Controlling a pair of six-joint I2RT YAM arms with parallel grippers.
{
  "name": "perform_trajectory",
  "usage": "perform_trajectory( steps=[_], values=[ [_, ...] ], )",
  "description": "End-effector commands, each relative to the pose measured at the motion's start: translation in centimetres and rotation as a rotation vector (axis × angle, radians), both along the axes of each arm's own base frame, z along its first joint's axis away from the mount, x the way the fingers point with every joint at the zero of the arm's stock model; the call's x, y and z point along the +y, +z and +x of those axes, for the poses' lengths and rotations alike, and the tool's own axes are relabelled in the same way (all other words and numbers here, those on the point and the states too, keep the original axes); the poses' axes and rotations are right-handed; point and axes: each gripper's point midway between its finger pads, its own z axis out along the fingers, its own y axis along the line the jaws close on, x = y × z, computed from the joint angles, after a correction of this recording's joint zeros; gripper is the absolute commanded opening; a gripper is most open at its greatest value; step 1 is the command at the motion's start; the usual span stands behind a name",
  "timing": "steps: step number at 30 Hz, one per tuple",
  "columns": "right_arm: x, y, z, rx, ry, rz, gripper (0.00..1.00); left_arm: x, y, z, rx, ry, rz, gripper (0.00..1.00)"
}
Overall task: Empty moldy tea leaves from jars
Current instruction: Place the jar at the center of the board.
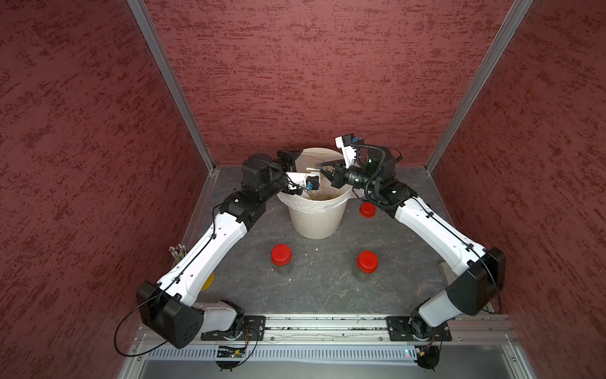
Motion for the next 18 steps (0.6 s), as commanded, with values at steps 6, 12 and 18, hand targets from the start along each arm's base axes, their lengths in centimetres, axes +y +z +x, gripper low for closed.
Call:
perform_trajectory(
  steps=[6, 12, 18],
  values=[
    [-2.0, 4.1, -1.0, -0.075, -0.038, 0.04, 0.0, 1.7, 2.3, -1.7, -0.033, 0.015, -0.108, 1.0],
    [-4.6, 5.1, -0.7, -0.095, -0.095, 0.027, 0.0, 4.5, 3.7, -1.9, -0.061, 0.099, -0.241, 1.0],
    [-7.2, 6.8, -3.0, -0.152, -0.13, -0.03, 0.0, 8.0, 5.9, -3.1, -0.067, 0.17, -0.457, 1.0]
  ],
)
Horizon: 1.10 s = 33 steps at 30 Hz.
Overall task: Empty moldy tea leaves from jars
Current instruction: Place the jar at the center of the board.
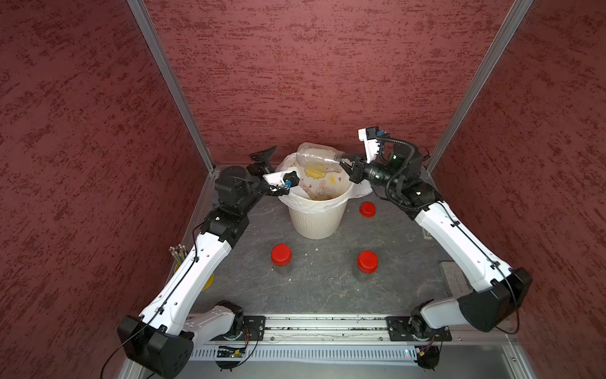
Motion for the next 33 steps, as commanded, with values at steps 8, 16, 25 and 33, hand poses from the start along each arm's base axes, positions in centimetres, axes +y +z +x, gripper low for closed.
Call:
perform_trajectory(
  steps=[8, 16, 25, 33],
  values=[
    [-2.0, 1.8, -5.2, -0.048, 0.002, -0.198, 0.0, 5.8, 3.5, -1.2, 0.017, 0.115, -0.485, 1.0],
    [-0.6, -4.4, -7.6, 0.104, 0.003, -0.413, 0.0, 7.9, 3.8, 0.1, 0.122, 0.197, -0.743, 1.0],
    [0.0, -11.4, -10.5, 0.266, -0.039, -0.672, 0.0, 9.2, 1.8, -0.2, 0.211, 0.194, -0.965, 1.0],
    [-0.3, -16.2, -12.7, 0.39, -0.083, -0.82, 0.0, 7.9, 1.2, -0.8, 0.273, 0.116, -1.002, 1.0]
  ],
)
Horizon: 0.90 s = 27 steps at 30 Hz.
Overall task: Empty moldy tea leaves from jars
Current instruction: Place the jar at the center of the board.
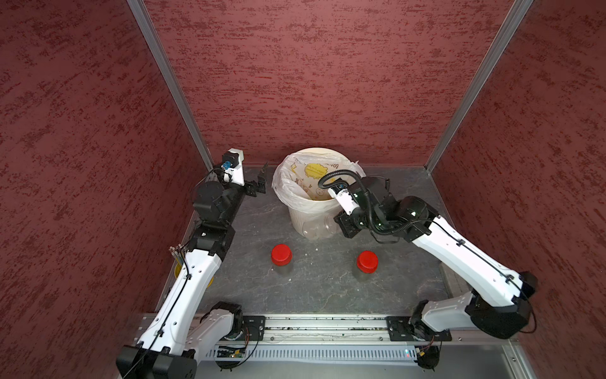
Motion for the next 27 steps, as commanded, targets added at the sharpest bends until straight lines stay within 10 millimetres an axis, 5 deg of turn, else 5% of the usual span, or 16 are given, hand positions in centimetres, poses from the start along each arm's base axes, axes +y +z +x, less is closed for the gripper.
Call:
perform_trajectory(
  steps=[1, 10, 27],
  values=[
    [-1.4, -2.3, -0.8, 0.042, -0.073, -0.098, 0.0, -0.4, 1.4, -0.7, -0.021, -0.042, -0.038, 1.0],
    [-1.1, -7.2, -2.3, 0.119, -0.075, -0.269, 0.0, -1.0, 2.0, -1.7, 0.005, -0.08, 0.009, 1.0],
    [0.3, -11.8, -1.5, 0.149, -0.069, -0.414, 0.0, -1.2, 2.2, -2.5, 0.013, -0.095, 0.016, 1.0]
  ],
)
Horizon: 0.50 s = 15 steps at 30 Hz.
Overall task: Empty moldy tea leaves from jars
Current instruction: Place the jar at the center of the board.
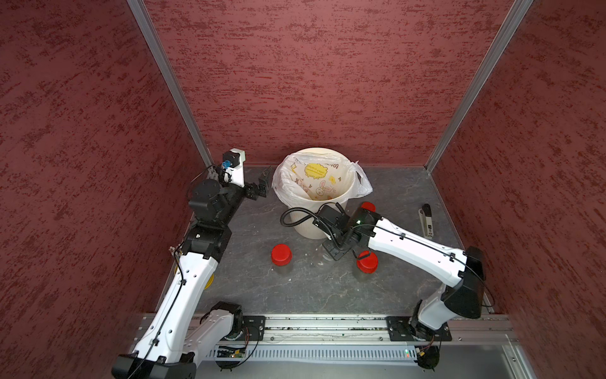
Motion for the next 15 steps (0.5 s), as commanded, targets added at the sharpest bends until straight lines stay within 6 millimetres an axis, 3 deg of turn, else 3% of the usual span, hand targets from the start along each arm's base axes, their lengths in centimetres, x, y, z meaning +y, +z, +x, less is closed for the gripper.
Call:
perform_trajectory(
  steps=[1, 15],
  values=[
    [0.3, -0.3, 0.9, -0.036, -0.03, -0.015, 0.0, 0.0, 2.0, -1.2, -0.05, -0.015, 0.008, 1.0],
    [1.8, -3.5, 1.1, -0.003, -0.004, -0.022, 0.0, 0.1, 2.4, -1.6, -0.057, -0.01, 0.013, 1.0]
  ],
)
